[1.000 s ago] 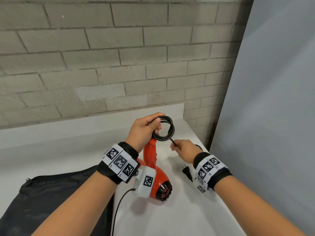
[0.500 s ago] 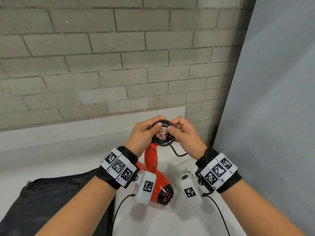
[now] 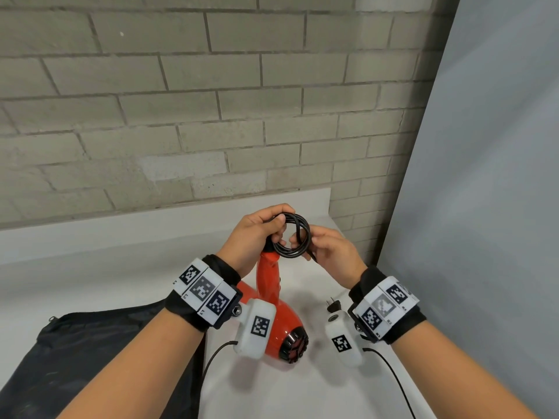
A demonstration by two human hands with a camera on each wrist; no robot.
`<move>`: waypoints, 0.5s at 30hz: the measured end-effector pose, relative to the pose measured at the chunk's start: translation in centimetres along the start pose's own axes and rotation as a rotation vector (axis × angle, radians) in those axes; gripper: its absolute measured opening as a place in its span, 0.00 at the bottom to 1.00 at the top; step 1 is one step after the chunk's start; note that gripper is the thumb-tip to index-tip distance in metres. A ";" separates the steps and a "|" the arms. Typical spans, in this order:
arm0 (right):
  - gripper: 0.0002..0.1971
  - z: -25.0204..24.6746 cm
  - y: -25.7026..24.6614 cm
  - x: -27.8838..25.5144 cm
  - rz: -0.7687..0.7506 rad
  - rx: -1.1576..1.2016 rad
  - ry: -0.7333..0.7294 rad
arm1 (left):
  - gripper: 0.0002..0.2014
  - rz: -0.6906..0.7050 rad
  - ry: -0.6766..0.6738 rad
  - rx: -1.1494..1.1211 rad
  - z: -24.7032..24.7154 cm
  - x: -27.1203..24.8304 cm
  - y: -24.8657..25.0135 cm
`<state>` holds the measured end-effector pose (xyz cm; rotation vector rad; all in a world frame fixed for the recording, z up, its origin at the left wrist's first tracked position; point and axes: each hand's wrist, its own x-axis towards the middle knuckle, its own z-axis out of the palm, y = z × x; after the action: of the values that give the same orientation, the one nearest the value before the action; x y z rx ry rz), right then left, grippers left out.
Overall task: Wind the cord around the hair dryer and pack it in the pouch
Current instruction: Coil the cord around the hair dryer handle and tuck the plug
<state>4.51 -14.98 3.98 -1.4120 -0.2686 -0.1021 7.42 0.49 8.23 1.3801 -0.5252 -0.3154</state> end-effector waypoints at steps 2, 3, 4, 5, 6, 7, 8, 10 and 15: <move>0.16 -0.3 0.2 0.0 0.022 0.005 -0.011 | 0.13 -0.013 -0.008 -0.006 -0.1 -0.1 0.1; 0.16 -0.4 0.3 0.0 0.020 -0.060 -0.018 | 0.13 -0.017 -0.012 -0.007 -0.2 -0.1 0.1; 0.16 -0.6 0.4 -0.1 0.013 -0.154 -0.033 | 0.13 -0.018 -0.017 -0.008 -0.3 -0.1 0.1; 0.16 -0.7 0.4 -0.1 0.012 -0.234 -0.057 | 0.13 -0.014 -0.024 -0.003 -0.3 -0.2 0.1; 0.15 -0.9 0.4 -0.1 0.021 -0.297 -0.074 | 0.13 -0.011 -0.024 0.014 -0.3 -0.2 0.0; 0.14 -1.0 0.3 0.0 0.036 -0.342 -0.082 | 0.12 -0.012 -0.017 0.039 -0.2 -0.2 0.0; 0.13 -1.0 0.2 0.1 0.052 -0.381 -0.079 | 0.12 -0.018 -0.008 0.064 -0.2 -0.1 0.0; 0.12 -0.9 -0.3 0.5 0.069 -0.450 -0.064 | 0.12 -0.028 -0.009 0.095 -0.2 0.0 0.0; 0.14 -0.7 -2.1 2.0 -0.035 -0.756 0.039 | 0.12 -0.005 -0.069 0.102 -0.3 -0.2 0.3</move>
<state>6.01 -15.88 6.40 -2.1523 -0.2303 -0.2802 7.40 0.84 8.46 1.4736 -0.6023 -0.3453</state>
